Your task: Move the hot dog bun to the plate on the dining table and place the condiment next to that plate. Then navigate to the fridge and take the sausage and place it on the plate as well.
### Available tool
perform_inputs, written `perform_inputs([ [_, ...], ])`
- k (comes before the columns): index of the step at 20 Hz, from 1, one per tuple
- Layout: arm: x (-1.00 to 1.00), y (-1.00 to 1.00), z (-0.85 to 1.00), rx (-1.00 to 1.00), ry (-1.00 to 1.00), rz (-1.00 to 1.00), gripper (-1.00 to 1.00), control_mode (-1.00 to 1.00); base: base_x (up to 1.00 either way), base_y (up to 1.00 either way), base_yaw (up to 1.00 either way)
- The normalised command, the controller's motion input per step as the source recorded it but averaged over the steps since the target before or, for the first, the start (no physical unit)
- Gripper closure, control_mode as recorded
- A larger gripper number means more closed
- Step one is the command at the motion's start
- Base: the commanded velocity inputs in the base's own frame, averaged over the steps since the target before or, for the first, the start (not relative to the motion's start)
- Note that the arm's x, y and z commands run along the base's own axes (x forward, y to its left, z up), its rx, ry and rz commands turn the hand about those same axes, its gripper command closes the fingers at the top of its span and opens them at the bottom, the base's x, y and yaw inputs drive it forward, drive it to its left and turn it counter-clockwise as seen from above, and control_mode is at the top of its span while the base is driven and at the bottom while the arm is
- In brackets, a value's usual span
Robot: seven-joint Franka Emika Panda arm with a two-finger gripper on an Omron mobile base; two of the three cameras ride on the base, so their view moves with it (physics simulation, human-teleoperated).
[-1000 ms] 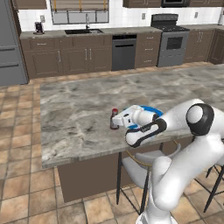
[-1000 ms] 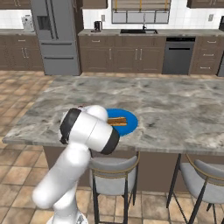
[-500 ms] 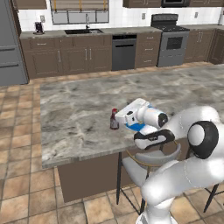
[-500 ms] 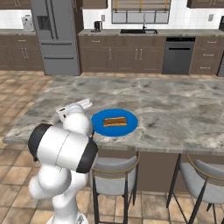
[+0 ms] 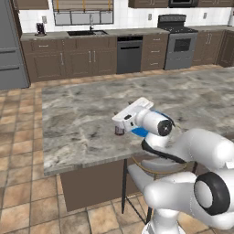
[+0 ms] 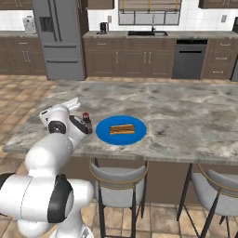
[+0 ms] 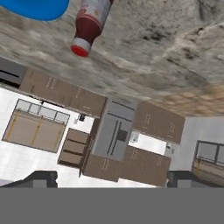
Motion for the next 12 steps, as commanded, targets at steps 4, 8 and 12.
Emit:
perform_inputs([
  [4,-0.37,0.04,1.00,-0.19,0.13,0.00,-1.00,-1.00,0.00,0.00,0.00],
  [8,-0.44,0.00,1.00,-0.28,0.26,-0.02,-1.00,-1.00,0.00,0.00,0.00],
  [12,-0.46,0.00,1.00,-0.29,0.34,-0.05,-1.00,-1.00,0.00,0.00,0.00],
])
